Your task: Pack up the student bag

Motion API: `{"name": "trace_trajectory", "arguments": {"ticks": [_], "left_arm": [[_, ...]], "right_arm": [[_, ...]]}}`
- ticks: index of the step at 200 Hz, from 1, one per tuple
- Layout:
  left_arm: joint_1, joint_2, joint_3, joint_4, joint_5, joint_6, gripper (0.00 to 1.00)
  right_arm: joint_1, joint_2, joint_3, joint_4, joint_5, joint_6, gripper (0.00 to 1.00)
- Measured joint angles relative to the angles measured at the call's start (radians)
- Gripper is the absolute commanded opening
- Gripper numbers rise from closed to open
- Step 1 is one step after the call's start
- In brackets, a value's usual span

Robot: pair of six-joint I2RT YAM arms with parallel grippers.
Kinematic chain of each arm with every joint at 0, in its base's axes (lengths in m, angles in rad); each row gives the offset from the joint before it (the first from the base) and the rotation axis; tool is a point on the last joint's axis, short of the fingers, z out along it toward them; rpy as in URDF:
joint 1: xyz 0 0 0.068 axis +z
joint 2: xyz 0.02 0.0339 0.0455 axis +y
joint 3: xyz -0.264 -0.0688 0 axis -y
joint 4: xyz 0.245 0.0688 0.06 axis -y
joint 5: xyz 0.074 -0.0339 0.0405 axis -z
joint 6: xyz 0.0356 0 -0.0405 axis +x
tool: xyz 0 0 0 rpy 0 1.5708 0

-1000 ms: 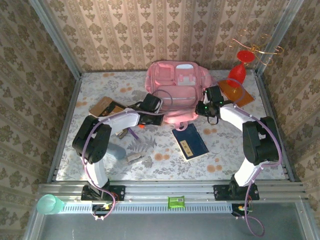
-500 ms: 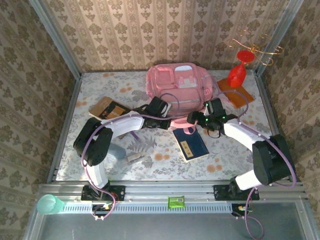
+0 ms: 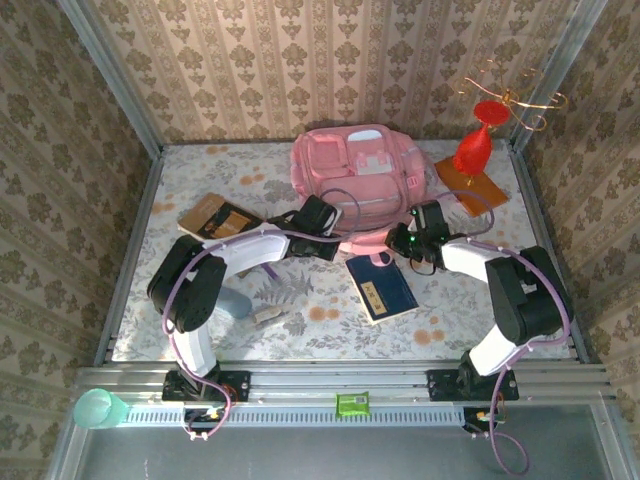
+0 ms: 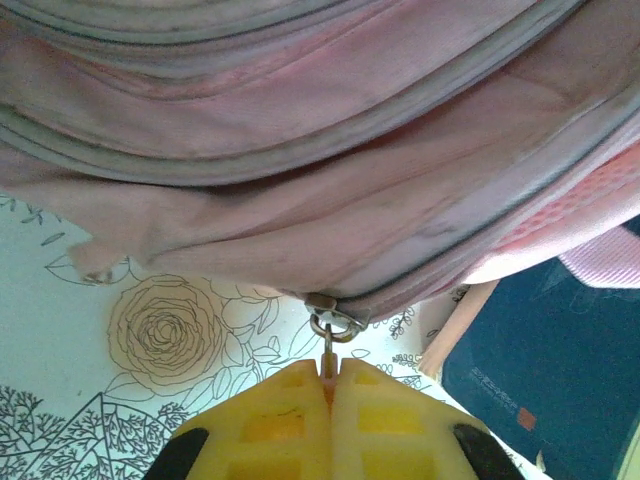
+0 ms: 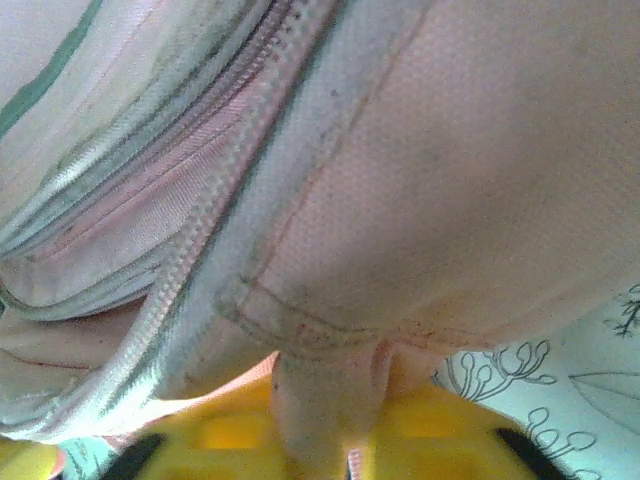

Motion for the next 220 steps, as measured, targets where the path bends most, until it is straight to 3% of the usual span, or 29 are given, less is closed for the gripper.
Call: {"name": "trace_trajectory", "arguments": {"ticks": [76, 118, 220], "left_arm": [[0.003, -0.004, 0.009, 0.004, -0.068, 0.086, 0.00], [0.047, -0.023, 0.026, 0.007, -0.036, 0.126, 0.00], [0.136, -0.041, 0.018, 0.023, 0.123, 0.171, 0.00]], "right_arm": [[-0.116, -0.123, 0.005, -0.100, -0.158, -0.124, 0.00], [-0.159, -0.123, 0.062, -0.186, -0.230, -0.194, 0.00], [-0.163, -0.123, 0.100, -0.238, -0.248, -0.254, 0.00]]}}
